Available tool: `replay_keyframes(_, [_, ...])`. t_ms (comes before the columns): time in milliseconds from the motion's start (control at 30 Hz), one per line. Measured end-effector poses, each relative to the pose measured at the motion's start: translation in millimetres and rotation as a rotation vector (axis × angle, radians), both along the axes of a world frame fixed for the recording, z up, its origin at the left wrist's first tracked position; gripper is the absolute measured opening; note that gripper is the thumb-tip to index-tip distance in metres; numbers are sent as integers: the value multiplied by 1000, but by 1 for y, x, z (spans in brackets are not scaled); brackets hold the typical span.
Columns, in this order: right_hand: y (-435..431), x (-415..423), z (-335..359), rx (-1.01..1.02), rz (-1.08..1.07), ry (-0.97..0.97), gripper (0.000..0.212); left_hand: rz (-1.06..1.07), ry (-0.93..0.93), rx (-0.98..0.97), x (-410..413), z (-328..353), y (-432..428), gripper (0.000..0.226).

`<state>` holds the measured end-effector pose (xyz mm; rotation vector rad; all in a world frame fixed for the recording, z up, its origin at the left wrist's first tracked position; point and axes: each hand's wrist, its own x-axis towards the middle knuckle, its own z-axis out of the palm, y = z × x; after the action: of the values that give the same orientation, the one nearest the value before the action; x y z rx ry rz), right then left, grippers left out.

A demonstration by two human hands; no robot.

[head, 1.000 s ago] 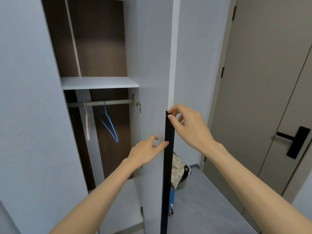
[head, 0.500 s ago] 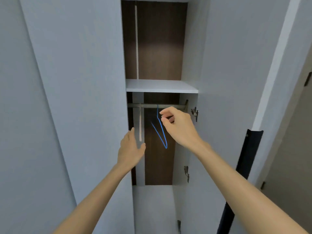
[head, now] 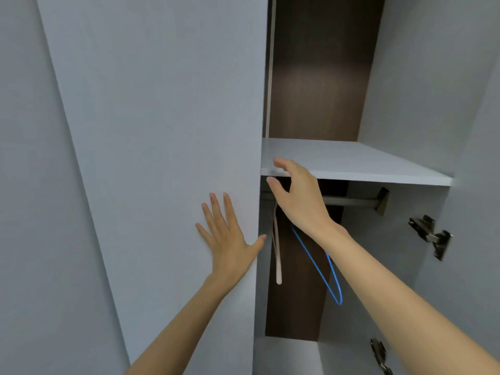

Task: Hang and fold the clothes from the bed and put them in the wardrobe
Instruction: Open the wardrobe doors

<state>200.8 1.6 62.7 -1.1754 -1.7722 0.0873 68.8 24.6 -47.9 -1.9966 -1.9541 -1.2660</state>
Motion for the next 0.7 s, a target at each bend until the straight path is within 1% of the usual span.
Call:
replay_keyframes(100, [37, -13, 11, -11, 45, -20, 47, 49, 13, 89, 5, 2, 32, 127])
replay_keyframes(167, [53, -21, 13, -12, 85, 32, 40, 84, 6, 160, 8, -1, 44, 130])
replay_keyframes(267, [67, -23, 14, -22, 89, 147, 29, 128, 10, 230, 11, -6, 54, 130])
replay_keyframes(333, [69, -23, 15, -44, 97, 159, 26, 131, -4, 237, 12, -6, 56, 130])
replay_keyframes(467, [61, -24, 18, -68, 107, 157, 27, 121, -50, 206, 14, -3, 45, 129])
replay_keyframes(700, [17, -31, 14, -45, 147, 220, 25, 37, -64, 164, -1, 0, -6, 129])
